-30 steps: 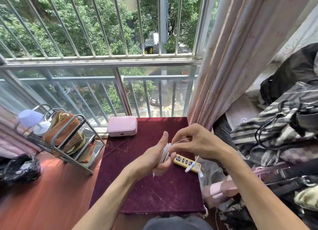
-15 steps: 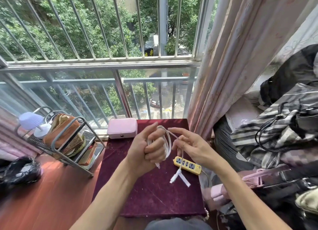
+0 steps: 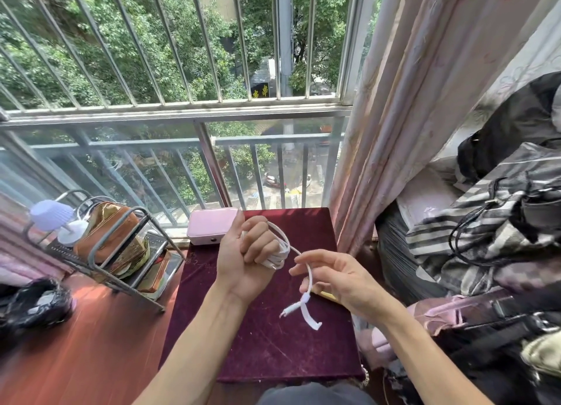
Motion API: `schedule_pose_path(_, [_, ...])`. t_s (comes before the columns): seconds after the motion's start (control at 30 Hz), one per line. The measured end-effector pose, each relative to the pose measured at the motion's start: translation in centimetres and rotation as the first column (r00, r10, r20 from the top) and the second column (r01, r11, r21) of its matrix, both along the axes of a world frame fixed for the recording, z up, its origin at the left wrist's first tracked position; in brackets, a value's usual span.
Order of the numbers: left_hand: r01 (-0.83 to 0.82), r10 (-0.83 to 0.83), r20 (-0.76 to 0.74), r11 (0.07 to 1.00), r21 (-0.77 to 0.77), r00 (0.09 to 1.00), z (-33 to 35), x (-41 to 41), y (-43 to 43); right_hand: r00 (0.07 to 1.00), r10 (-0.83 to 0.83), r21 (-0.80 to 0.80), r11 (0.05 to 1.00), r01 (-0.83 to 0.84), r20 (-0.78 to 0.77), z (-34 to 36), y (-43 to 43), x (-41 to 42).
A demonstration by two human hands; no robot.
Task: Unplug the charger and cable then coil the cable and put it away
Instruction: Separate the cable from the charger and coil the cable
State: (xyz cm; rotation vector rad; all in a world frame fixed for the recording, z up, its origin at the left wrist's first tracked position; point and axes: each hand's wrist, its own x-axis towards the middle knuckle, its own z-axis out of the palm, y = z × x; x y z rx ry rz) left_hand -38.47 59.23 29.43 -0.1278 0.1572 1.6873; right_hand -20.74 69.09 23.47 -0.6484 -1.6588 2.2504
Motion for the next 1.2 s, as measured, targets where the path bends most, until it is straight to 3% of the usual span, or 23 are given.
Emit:
schedule_pose_path(0.07, [-0.014,0.015,0.026,1.0,-0.007,1.0,-0.2,0.1,0.2,1.0,0.004,0.103,0.995,-0.006,0.022,0.0,0.0,0.1])
schedule_pose_path(0.2, [-0.048,0.048,-0.01,0.997,-0.055,0.999,-0.4,0.3,0.5,0.995,-0.078,0.146,0.986,0.086,-0.056,0.2,-0.4,0.1])
schedule_pose_path(0.33, [-0.153,0.116,-0.208,0.973,-0.173,0.971,-0.8,0.5,1.0,0.96,-0.258,0.373,0.885,0.279,-0.108,0.6,-0.8,0.0])
schedule_pose_path(0.47, [-0.232,0.134,-0.375,0.945,-0.23,0.917,-1.2,1.9,1.4,0.947,-0.273,0.505,0.801,0.322,-0.171,1.0,-1.2,-0.1])
schedule_pose_path(0.67, [-0.338,0.165,-0.508,0.902,-0.268,0.845,-1.2,3.2,1.8,0.936,-0.277,0.628,0.695,0.351,-0.217,2.0,-1.2,-0.3])
schedule_pose_path(1.07, [-0.352,0.207,-0.422,0.886,-0.301,0.883,-1.0,3.2,1.8,0.97,-0.19,0.757,0.609,0.236,-0.15,2.9,-2.1,-0.2])
schedule_pose_path(1.2, [-0.348,0.191,-0.456,0.891,-0.291,0.869,-1.2,3.3,1.9,0.962,-0.244,0.773,0.583,0.248,-0.124,3.0,-1.9,-0.2])
